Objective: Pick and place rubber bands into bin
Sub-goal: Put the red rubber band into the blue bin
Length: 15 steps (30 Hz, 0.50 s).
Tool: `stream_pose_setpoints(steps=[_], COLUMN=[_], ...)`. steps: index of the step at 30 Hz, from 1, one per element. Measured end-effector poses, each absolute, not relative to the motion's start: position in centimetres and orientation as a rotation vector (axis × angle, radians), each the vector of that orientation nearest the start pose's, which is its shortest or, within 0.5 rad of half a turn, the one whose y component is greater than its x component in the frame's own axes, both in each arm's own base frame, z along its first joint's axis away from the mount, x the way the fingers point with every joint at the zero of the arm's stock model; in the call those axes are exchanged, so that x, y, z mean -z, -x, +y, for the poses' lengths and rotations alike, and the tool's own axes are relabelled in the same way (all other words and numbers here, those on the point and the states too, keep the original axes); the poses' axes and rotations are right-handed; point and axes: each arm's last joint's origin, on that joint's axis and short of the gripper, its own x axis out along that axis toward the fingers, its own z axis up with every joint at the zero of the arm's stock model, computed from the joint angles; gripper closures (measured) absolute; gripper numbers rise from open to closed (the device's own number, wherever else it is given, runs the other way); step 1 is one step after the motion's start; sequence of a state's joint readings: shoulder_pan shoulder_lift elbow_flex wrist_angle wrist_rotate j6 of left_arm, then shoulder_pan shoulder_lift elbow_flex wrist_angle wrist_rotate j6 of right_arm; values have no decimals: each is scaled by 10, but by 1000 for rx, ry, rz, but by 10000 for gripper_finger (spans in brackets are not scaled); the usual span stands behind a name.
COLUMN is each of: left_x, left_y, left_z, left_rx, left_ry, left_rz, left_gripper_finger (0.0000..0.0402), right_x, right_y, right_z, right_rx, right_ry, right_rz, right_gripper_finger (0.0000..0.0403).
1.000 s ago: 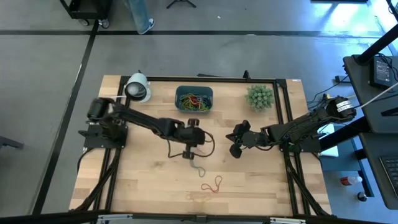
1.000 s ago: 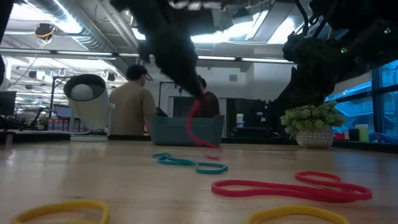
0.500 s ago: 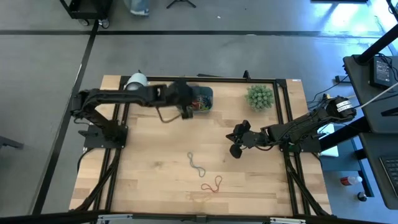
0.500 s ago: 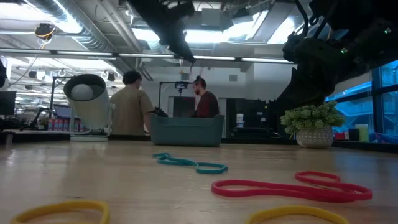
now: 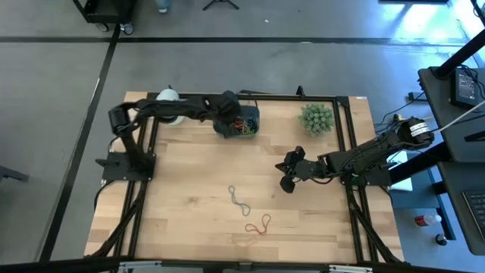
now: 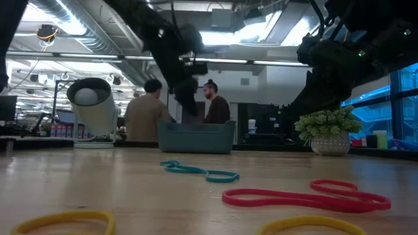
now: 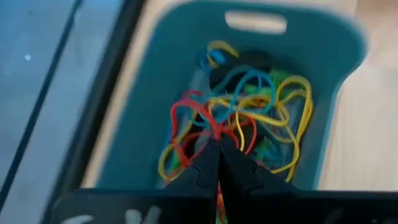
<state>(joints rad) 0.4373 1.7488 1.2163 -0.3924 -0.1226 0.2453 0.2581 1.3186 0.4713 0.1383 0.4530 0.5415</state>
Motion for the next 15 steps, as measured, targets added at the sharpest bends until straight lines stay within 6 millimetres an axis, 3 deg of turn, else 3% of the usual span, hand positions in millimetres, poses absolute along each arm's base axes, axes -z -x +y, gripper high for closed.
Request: stream_pose_setpoints(steps=[6, 15], left_x=[-189, -196], left_y=[-336, -332], left_z=[161, 158], left_rx=[-397, -406], left_ry=[-49, -28], left_rz=[1058, 1056], left_gripper_finger=[382, 295], right_x=[-154, -154], right_y=[-228, -228], right_z=[47, 47], right_rx=[358, 358], right_ry=[-272, -272], right_rz=[593, 593], right_gripper_finger=[389, 389])
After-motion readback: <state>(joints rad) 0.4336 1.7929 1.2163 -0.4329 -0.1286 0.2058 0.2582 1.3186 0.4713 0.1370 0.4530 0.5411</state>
